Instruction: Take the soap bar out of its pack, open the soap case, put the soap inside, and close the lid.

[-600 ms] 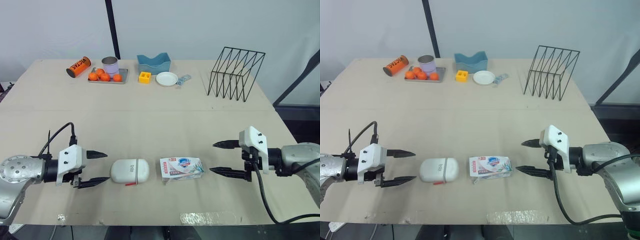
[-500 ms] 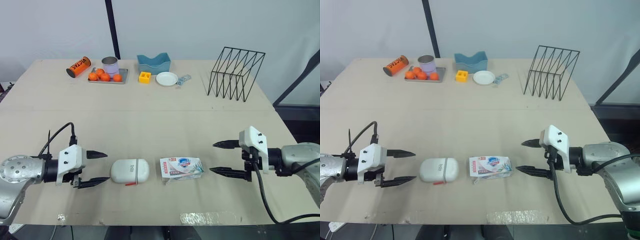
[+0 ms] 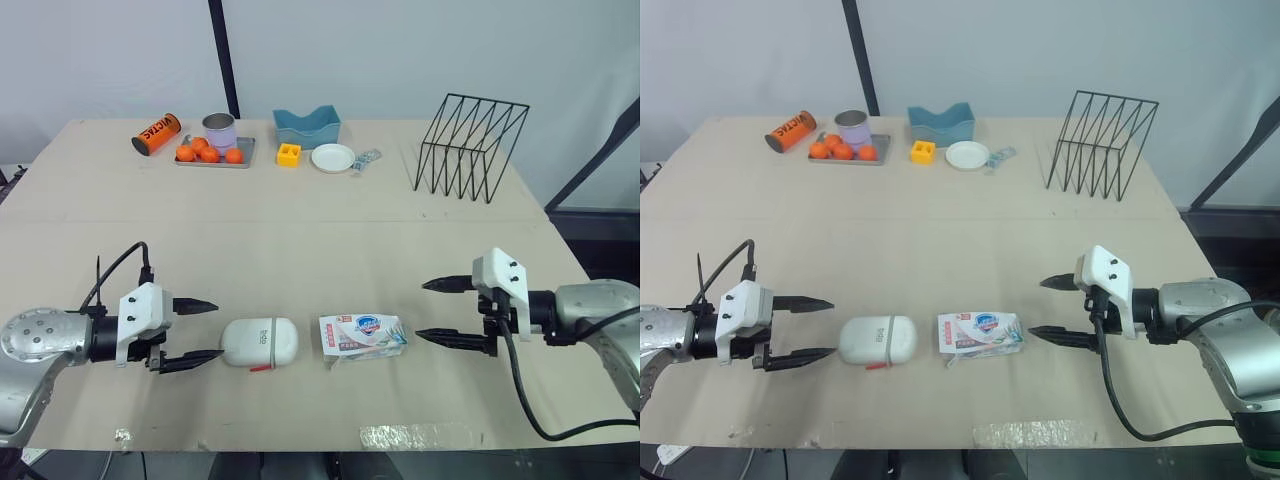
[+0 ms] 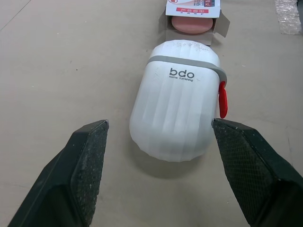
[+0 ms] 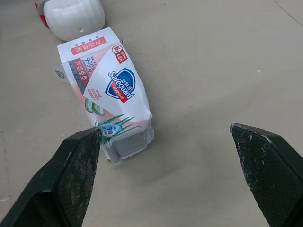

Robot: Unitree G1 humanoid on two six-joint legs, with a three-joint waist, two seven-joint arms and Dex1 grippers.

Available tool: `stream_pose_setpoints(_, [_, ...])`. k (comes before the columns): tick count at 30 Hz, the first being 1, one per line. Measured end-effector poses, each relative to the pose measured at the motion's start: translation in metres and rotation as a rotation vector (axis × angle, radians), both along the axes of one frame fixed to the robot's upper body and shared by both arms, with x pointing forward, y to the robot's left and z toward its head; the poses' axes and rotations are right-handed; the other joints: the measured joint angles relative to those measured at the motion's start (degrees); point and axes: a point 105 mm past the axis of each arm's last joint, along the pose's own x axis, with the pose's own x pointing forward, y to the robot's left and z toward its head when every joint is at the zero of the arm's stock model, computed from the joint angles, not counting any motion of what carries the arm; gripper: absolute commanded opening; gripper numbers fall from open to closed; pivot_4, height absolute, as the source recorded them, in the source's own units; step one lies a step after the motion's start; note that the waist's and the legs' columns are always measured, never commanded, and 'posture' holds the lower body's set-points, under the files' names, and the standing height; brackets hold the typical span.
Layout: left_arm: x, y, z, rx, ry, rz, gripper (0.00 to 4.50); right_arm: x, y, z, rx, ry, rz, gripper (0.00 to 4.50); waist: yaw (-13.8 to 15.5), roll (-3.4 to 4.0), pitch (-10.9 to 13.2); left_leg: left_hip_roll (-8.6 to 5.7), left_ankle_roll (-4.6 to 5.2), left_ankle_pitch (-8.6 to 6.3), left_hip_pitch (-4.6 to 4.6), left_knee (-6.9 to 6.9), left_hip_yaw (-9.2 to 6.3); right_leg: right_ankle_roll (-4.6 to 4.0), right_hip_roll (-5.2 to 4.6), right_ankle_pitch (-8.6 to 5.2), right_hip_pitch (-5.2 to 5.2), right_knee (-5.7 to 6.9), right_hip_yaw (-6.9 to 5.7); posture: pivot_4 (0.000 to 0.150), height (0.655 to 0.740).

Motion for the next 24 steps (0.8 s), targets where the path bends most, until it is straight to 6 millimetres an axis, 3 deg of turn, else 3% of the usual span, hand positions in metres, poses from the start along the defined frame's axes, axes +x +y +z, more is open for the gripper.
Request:
stream_pose_setpoints(13, [-0.003,-0.006,-0.009,-0.013,0.024,-0.013,3.68,-0.01,0.005,-0.025,-0.066,0.072,0.045,4.5,0.0,0.0,0.0,0.01,0.0,0.0,0.01,0.02,0.0,0.0,0.01,0.0,0.01,0.02,0.0,0.15,0.74])
stream_pose_setpoints(24, [-0.003,-0.007,-0.012,-0.007,0.021,0.008,3.68,-0.003,0.016,-0.035,-0.075,0.079,0.11,4.5,-0.01,0.0,0.0,0.01,0.0,0.0,0.02,0.03,-0.01,-0.01,0.01,0.0,0.01,0.03,0.0,0.15,0.74])
